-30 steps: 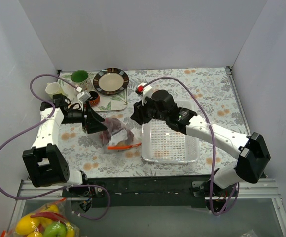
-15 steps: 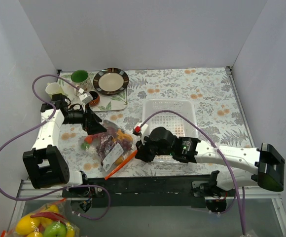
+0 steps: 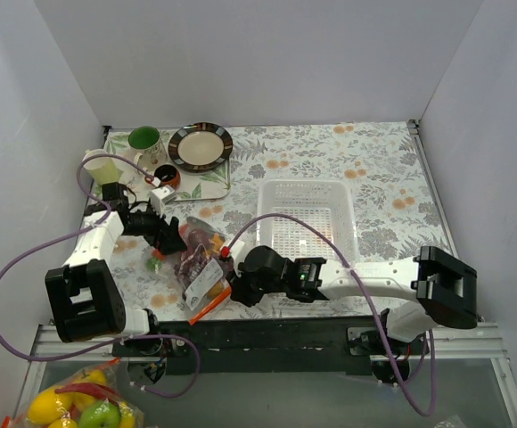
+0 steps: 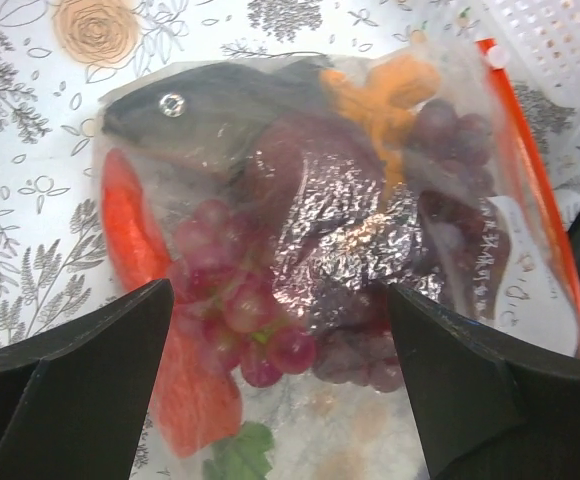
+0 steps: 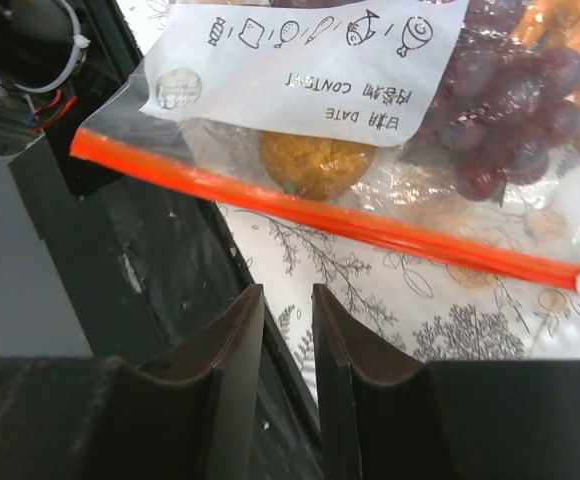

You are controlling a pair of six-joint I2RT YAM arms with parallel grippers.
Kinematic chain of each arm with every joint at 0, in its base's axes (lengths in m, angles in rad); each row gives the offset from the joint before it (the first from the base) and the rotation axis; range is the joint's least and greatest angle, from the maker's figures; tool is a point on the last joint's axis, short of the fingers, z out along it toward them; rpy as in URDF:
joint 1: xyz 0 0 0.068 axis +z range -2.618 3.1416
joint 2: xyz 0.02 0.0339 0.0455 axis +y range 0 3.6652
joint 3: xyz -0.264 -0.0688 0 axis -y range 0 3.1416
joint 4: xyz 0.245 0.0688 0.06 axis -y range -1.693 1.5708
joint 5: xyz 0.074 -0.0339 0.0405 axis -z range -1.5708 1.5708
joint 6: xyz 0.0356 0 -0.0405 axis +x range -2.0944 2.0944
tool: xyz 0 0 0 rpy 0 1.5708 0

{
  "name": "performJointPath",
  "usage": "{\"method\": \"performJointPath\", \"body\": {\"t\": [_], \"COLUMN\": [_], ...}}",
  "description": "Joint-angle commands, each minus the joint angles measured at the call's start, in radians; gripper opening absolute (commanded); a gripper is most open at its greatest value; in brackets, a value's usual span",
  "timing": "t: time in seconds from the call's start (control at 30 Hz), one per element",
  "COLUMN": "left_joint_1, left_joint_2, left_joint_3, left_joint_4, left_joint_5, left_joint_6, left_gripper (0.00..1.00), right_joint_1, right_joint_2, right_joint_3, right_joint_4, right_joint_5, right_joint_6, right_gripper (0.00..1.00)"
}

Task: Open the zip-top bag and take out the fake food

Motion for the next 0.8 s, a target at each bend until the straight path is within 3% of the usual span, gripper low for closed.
{"method": "performJointPath", "body": {"t": [0.0,0.13,0.23,0.37,0.4,0.47,0.77], "left_joint_1": [-0.002,-0.002,-0.002,0.0,-0.002,0.0,-0.04], "left_joint_2": [-0.048,-0.051,-0.041,-0.015,-0.007,0.013,-0.011], "left_joint_3": [-0.031,-0.05,-0.058,-0.059,-0.058,-0.048,-0.048], "left_joint_4": [0.076,0.084,0.067,0.058,0.046,0.036,0.009], "left_joint_5": [-0.075,-0.092,-0.103,-0.127,-0.131,-0.137,-0.138], "left_joint_6": [0.009,0.018,0.038,0.041,0.046,0.046,0.025], "left_gripper": [0.88,0.81,0.67,0.31,0.17,0.08,0.08], "right_joint_1": [0.013,0.014,0.014,0.014,0.014,0.014,0.014], "right_joint_2": [0.085,0.141,0.176,0.195,0.198,0.204,0.244], "right_joint_3": [0.077,0.106,0.117,0.108,0.108,0.103,0.124], "right_joint_4": [0.081,0.098,0.1,0.113,0.116,0.127,0.181], "right_joint_5": [-0.008,-0.012,-0.024,-0.022,-0.022,-0.015,0.08], "right_joint_6": [-0.01,-0.014,-0.013,-0.008,-0.008,-0.008,-0.016], "right_gripper": [0.35,0.36,0.36,0.4,0.41,0.45,0.53]}}
